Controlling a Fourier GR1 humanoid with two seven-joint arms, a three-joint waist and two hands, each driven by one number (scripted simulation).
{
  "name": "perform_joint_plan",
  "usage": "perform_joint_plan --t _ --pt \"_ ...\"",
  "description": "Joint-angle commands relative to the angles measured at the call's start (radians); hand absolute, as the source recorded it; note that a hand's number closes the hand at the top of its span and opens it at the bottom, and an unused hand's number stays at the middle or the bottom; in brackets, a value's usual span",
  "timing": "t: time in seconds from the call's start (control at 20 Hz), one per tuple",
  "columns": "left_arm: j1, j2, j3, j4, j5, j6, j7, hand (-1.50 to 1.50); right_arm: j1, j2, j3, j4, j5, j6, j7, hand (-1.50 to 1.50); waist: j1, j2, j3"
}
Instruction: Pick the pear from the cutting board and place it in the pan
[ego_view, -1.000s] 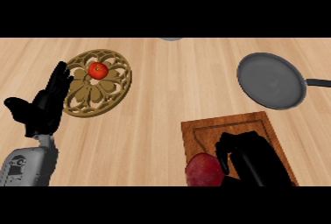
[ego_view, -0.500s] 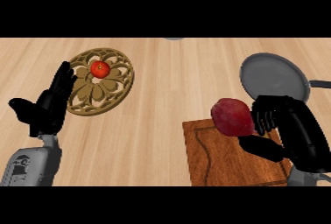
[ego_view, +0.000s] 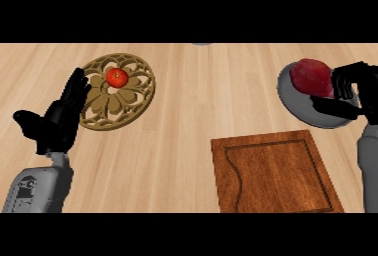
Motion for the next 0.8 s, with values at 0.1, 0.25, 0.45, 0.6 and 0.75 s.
perform_joint_plan --t 0.1,0.25,0.45,0.6,0.75 --pt "-0.038 0.011 0.012 0.018 0.009 -0.008 0.011 0.0 -0.129 -0.154 -0.074 0.399 0.11 -0.206 -0.201 1.5 0.026 0.012 0.001" --pt "-0.04 -0.022 -0.032 -0.009 -0.019 0.012 0.024 0.0 -0.238 -0.187 -0.102 0.61 0.134 -0.297 -0.233 1.5 0.035 0.012 0.002" --pt "-0.043 0.014 0.01 0.051 0.015 -0.036 -0.043 0.0 -0.291 -0.199 -0.14 0.832 0.119 -0.39 -0.337 1.5 0.049 0.025 0.002" --pt "-0.029 -0.015 -0.021 0.017 0.0 -0.015 -0.008 0.0 -0.31 -0.186 -0.156 0.959 0.119 -0.478 -0.416 1.5 0.05 0.021 0.003" --pt "-0.031 -0.022 -0.03 0.017 -0.003 -0.019 -0.022 0.0 -0.374 -0.228 -0.226 1.024 0.026 -0.344 -0.426 1.5 0.064 0.028 0.005"
